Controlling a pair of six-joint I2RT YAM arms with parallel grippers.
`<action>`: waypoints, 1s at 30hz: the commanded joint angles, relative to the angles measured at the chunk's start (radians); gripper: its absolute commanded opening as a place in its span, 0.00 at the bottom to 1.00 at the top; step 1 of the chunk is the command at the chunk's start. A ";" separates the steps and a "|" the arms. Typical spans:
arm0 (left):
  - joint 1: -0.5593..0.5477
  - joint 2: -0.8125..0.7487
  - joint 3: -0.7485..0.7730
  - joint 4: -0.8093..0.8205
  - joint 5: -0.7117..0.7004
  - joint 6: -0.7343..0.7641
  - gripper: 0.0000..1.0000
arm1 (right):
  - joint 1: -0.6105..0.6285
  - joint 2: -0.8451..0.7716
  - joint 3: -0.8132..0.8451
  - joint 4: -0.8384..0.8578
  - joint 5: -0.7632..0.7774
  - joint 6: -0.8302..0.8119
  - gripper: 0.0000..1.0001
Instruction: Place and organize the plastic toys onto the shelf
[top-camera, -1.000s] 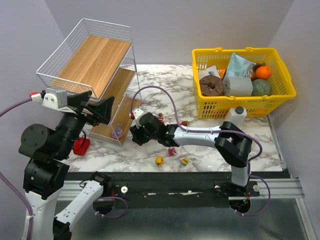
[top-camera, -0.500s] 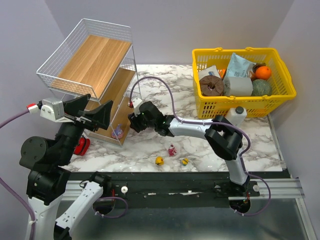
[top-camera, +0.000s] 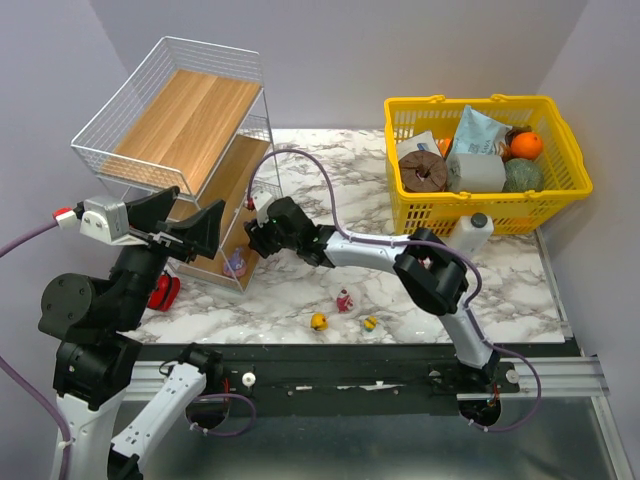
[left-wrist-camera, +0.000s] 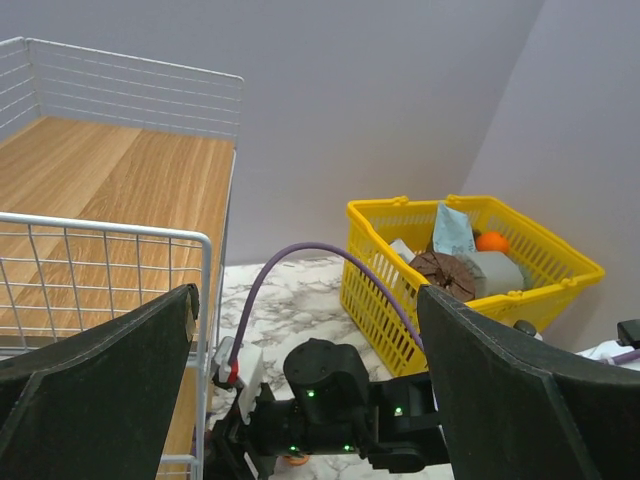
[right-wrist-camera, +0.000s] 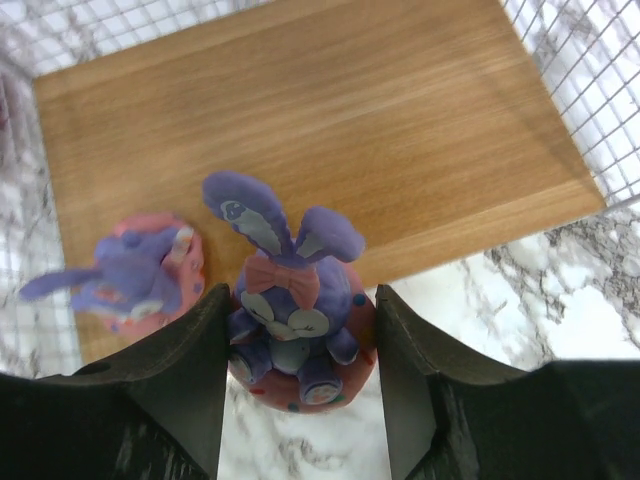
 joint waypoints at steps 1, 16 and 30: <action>-0.001 -0.017 -0.003 0.013 -0.025 0.023 0.99 | -0.010 0.079 0.107 -0.018 -0.058 -0.054 0.01; -0.001 -0.009 -0.012 0.016 -0.063 0.028 0.99 | -0.025 0.098 0.014 0.158 -0.063 -0.052 0.04; -0.001 -0.006 -0.022 0.018 -0.082 0.029 0.99 | -0.025 0.077 -0.104 0.338 -0.061 -0.067 0.07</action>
